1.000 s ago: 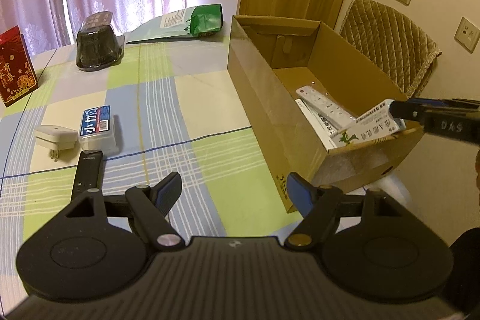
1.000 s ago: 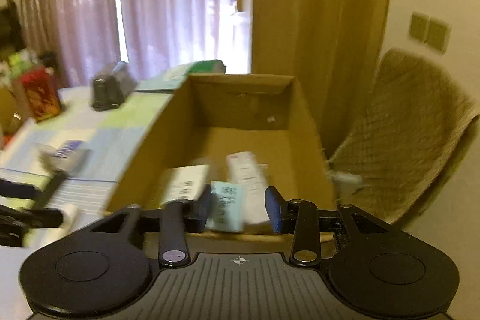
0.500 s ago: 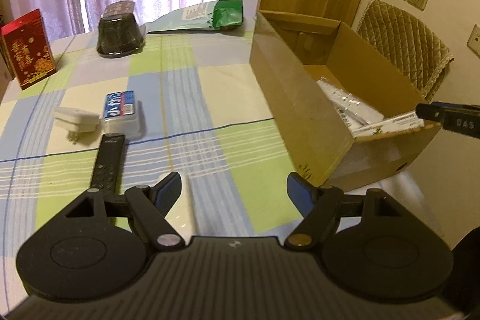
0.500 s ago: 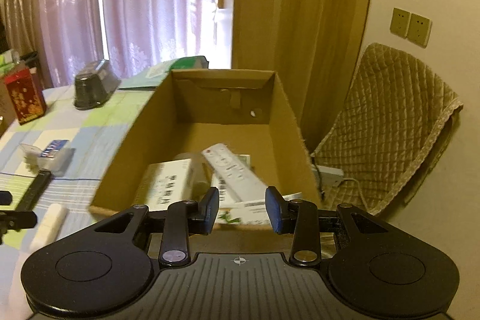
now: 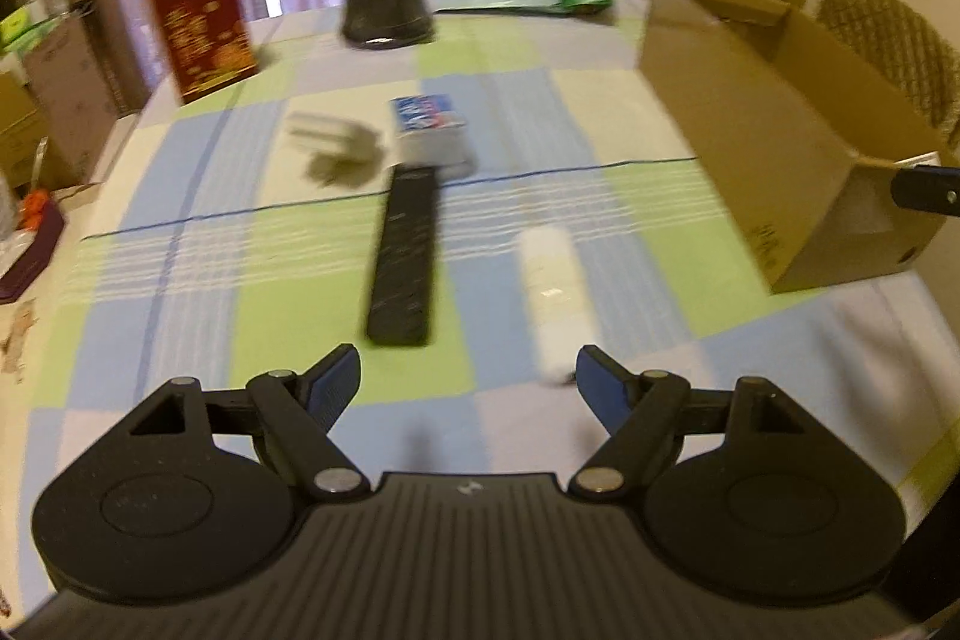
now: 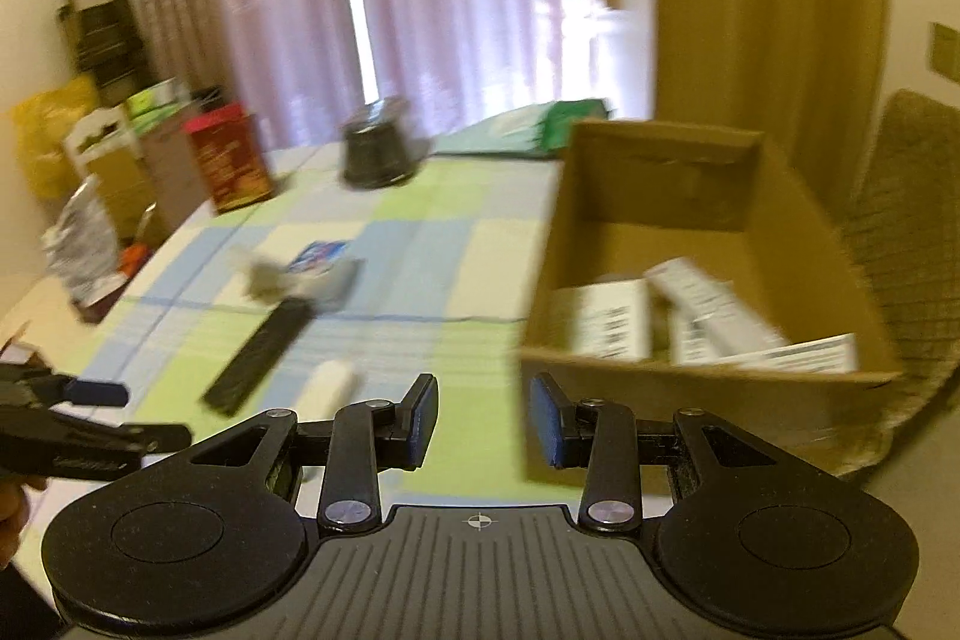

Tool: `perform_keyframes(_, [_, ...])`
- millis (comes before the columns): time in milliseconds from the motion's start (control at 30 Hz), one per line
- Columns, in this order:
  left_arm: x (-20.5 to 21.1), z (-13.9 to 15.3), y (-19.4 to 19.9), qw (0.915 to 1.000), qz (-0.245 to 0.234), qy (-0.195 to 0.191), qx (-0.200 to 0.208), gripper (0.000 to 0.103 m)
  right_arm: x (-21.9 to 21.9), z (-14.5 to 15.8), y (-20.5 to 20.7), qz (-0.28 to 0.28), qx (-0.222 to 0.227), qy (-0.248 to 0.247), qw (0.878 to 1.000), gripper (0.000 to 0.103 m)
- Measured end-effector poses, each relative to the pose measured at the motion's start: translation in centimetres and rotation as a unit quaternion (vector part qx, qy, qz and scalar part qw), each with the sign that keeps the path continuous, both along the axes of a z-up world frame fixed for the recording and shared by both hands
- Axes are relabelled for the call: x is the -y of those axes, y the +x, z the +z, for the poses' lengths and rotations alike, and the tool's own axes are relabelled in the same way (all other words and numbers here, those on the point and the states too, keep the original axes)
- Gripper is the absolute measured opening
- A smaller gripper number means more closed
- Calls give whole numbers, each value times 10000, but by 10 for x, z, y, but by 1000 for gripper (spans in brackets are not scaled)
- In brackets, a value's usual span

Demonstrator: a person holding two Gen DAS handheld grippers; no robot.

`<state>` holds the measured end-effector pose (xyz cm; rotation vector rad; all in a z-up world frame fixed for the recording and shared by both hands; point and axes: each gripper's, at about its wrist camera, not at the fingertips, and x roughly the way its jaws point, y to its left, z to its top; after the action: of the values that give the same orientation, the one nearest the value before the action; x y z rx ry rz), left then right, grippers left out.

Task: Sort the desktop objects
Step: 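Move both tools back over the remotes on the table, then grasp the black remote with the left tool while the right tool grasps the white remote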

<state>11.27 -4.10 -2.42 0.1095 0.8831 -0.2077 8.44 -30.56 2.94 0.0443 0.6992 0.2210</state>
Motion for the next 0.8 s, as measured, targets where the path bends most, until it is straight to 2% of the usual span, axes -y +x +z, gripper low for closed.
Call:
perform_keyframes(67, [-13, -2, -2, 9999, 104, 62, -8, 76, -15, -6, 1, 179, -144, 40, 9997, 38])
perform_keyframes(100, [-18, -3, -2, 9999, 145, 86, -8, 76, -23, -9, 2, 264, -222, 62, 9994, 55])
perform_keyframes(133, [-23, -4, -2, 9998, 186, 112, -7, 76, -29, -12, 1, 290, -229, 79, 9993, 85])
perform_keyframes(167, [-29, -5, -3, 9996, 225, 140, 0, 76, -35, -14, 1, 320, -235, 95, 9992, 87])
perform_keyframes(467, [-59, -11, -1, 9982, 588, 90, -13, 77, -82, -48, 22, 586, -712, -82, 9957, 87])
perform_keyframes(767, [-77, -20, 4, 9972, 743, 12, -55, 77, -132, -88, 48, 568, -816, -244, 9947, 86])
perform_keyframes(800, [-79, -20, 5, 9971, 755, 3, -56, 77, -135, -92, 51, 537, -830, -253, 9948, 82])
